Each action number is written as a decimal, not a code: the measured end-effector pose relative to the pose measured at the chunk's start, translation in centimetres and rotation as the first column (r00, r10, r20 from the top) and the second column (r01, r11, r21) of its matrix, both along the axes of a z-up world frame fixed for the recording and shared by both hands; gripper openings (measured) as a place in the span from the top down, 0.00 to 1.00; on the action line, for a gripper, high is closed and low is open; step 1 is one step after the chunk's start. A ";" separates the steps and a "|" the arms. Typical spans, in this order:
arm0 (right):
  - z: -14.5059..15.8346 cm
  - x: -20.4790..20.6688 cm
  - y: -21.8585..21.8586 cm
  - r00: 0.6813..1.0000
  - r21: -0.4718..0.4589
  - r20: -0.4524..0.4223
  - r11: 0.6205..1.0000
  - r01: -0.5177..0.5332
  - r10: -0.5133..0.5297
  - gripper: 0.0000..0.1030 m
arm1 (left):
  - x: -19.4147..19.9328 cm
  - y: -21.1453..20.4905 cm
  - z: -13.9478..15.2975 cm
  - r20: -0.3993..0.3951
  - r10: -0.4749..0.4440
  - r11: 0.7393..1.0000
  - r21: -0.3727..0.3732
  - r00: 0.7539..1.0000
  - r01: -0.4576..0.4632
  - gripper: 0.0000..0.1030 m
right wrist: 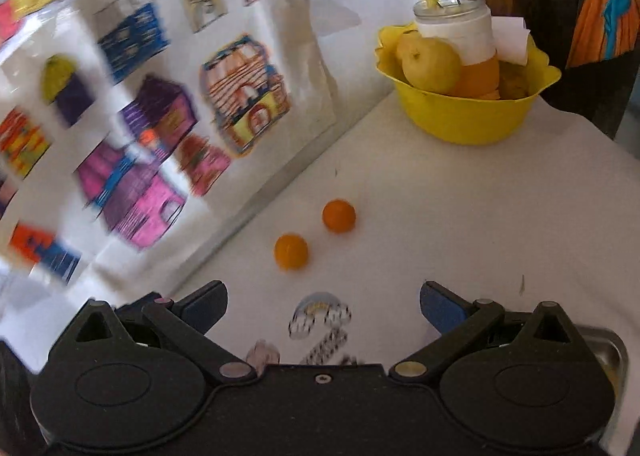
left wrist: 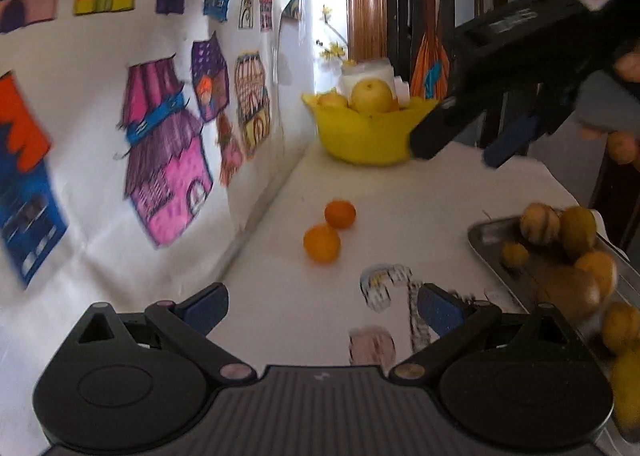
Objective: Organize fruits
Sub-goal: 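Move the right tool to a small orange while the left tool approaches the other orange, then close the right tool on the small orange while the left tool closes on the larger orange, then carry the orange in the right tool to the tray while the left tool carries its orange, then lower both oranges onto the tray and open both tools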
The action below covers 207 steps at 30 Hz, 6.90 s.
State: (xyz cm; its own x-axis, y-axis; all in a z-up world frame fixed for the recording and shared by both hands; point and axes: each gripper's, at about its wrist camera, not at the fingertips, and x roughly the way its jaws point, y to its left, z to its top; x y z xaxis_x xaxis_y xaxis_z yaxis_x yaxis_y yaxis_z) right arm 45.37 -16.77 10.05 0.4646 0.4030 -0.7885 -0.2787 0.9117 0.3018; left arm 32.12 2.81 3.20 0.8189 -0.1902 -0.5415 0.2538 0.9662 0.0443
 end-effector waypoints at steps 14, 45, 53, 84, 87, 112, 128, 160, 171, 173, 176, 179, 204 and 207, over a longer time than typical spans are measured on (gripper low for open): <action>-4.2 7.8 2.4 0.996 0.102 -0.048 0.992 0.076 -0.071 0.15 | 6.4 -0.3 -1.9 -0.047 0.072 0.991 -0.112 0.996 -0.077 0.04; -9.4 10.2 4.6 0.998 0.020 -0.019 0.998 0.063 -0.062 0.60 | 11.7 -0.7 -4.3 -0.117 0.085 0.976 -0.188 0.989 -0.106 0.43; -9.4 10.2 5.9 0.999 -0.042 0.012 0.998 0.036 -0.035 0.61 | 12.4 -0.8 -4.6 -0.126 0.100 0.966 -0.226 0.987 -0.126 0.65; -7.4 1.0 -0.8 0.999 0.006 0.029 0.999 0.038 -0.038 0.67 | 3.7 -2.0 -3.2 -0.159 0.022 0.963 -0.261 0.987 -0.063 0.66; -6.4 -0.9 -2.2 0.999 0.018 0.039 1.000 0.026 -0.027 0.67 | 1.9 -3.2 -2.7 -0.152 0.010 0.966 -0.254 0.988 -0.049 0.66; -0.4 -17.0 -15.5 0.980 0.073 0.174 0.993 0.089 -0.100 0.67 | -11.2 -11.9 2.3 -0.004 -0.195 0.926 -0.332 0.981 0.182 0.66; -5.5 -22.0 -21.0 0.977 0.081 0.151 0.986 0.142 -0.154 0.67 | -16.7 -18.6 -0.7 -0.090 -0.251 0.936 -0.277 0.964 0.218 0.66; -11.3 -23.8 -20.7 0.920 0.049 0.366 0.991 0.128 -0.137 0.67 | -17.1 -20.6 -3.7 -0.132 0.070 0.958 -0.267 0.989 -0.103 0.65; -11.8 -26.1 -20.3 0.903 -0.009 0.414 0.992 0.125 -0.111 0.67 | -17.3 -20.4 -4.2 -0.146 0.084 0.946 -0.298 0.986 -0.125 0.64; -12.2 -26.1 -20.3 0.906 -0.012 0.408 0.992 0.127 -0.111 0.67 | -17.3 -20.4 -4.3 -0.140 0.087 0.947 -0.296 0.986 -0.125 0.64; -12.6 -26.0 -20.3 0.912 -0.009 0.396 0.992 0.124 -0.110 0.67 | -17.4 -20.4 -4.3 -0.140 0.092 0.946 -0.297 0.986 -0.130 0.64; -12.8 -26.0 -20.3 0.913 -0.011 0.393 0.993 0.121 -0.107 0.67 | -17.4 -20.2 -4.3 -0.143 0.092 0.943 -0.306 0.985 -0.133 0.64; -11.1 -30.0 -21.7 0.877 0.035 0.442 0.981 0.191 -0.187 0.45 | -19.2 -18.1 -2.7 -0.172 0.086 0.902 -0.405 0.981 -0.151 0.34; -10.7 -30.9 -22.0 0.871 0.044 0.448 0.978 0.203 -0.201 0.38 | -19.5 -17.6 -2.3 -0.175 0.067 0.900 -0.414 0.982 -0.135 0.29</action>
